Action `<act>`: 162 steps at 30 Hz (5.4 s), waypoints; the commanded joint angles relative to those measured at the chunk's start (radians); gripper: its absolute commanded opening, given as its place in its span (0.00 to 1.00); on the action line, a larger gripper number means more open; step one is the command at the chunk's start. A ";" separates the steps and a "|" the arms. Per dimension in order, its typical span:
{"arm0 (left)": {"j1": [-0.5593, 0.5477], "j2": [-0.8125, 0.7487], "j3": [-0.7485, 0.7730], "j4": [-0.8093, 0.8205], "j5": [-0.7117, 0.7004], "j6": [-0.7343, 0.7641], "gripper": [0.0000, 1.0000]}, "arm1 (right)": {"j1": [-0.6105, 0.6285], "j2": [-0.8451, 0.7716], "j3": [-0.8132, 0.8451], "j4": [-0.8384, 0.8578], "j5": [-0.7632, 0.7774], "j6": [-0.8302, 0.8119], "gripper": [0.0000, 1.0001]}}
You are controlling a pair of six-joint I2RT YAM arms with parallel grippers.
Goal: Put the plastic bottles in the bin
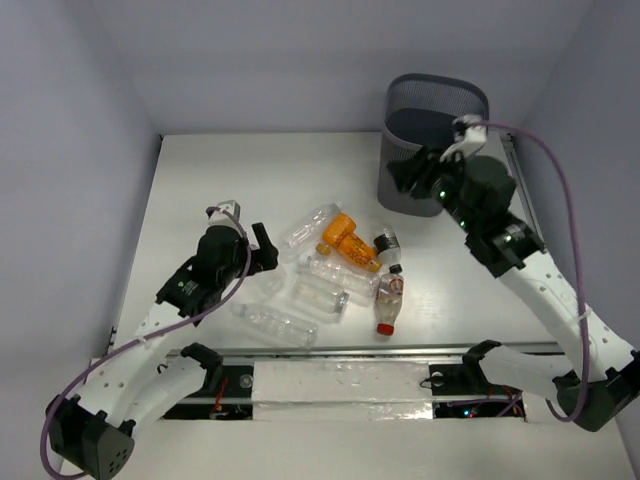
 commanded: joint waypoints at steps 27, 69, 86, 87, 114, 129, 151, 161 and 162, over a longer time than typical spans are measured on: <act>0.145 0.533 0.033 0.153 -0.008 -0.216 0.90 | 0.650 0.130 -0.341 0.097 -0.111 -0.008 0.95; 0.249 0.017 0.589 0.133 -0.143 -0.067 0.52 | 0.757 0.957 0.249 -0.120 -0.134 -0.192 0.93; 0.249 0.155 0.766 0.388 0.153 -0.139 0.53 | 0.757 0.406 0.029 -0.004 0.081 -0.074 0.68; 0.249 0.189 0.789 0.396 0.172 -0.145 0.53 | 0.757 0.357 -0.021 -0.016 0.107 -0.064 0.68; -0.176 1.355 1.827 0.616 0.134 -0.062 0.55 | 0.757 -0.642 -0.043 -0.508 0.787 0.107 0.67; -0.265 1.637 1.901 0.949 -0.109 0.172 0.79 | 0.757 -0.644 -0.037 -0.542 0.799 0.117 0.67; -0.265 0.756 0.962 0.974 -0.207 0.207 0.94 | 0.289 -0.226 0.136 -0.193 0.548 -0.281 0.67; -0.265 0.151 0.238 0.676 -0.258 -0.077 0.45 | -0.100 0.395 0.766 -0.229 0.350 -0.247 0.67; -0.265 0.083 0.185 0.645 -0.226 -0.094 0.44 | -0.129 0.508 0.905 -0.278 0.337 -0.247 0.67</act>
